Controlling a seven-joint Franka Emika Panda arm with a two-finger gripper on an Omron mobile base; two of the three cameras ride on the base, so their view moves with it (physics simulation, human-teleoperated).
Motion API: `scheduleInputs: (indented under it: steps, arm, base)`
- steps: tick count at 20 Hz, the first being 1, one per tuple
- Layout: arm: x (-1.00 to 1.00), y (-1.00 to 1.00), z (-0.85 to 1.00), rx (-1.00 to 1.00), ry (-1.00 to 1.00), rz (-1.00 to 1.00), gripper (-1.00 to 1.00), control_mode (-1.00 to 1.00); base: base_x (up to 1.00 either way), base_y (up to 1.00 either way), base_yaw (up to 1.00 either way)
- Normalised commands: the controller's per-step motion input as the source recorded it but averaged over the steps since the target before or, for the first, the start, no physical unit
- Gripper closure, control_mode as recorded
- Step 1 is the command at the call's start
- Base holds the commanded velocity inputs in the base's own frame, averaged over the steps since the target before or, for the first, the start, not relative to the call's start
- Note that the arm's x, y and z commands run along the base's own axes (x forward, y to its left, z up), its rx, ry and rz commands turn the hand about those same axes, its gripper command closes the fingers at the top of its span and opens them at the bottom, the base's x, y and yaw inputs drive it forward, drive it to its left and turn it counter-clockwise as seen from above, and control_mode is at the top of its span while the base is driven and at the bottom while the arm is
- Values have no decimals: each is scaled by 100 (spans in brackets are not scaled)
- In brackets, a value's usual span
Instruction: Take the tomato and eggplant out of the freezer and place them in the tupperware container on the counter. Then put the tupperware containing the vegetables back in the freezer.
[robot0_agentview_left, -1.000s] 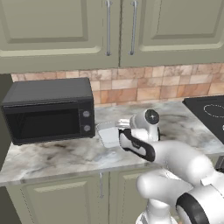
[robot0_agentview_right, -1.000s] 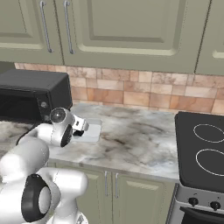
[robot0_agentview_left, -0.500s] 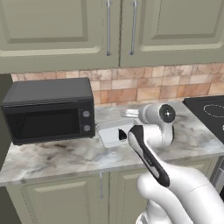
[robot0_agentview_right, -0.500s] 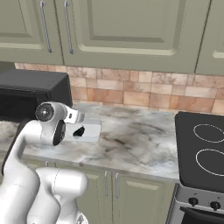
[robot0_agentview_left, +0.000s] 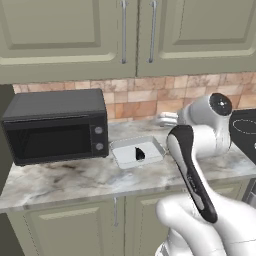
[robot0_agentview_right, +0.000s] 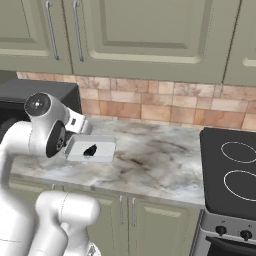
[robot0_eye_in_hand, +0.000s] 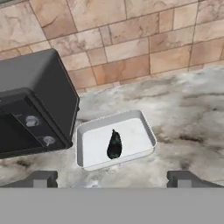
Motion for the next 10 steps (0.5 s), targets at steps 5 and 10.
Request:
scheduleInputs:
  steps: [5, 10]
  arm:
    - [-72, -19, 35, 1, 32, 0, -100, -100]
    - [-57, -25, 5, 1, 28, 0, -100, -100]
  base:
    - [0, 0, 0]
    - [0, 0, 0]
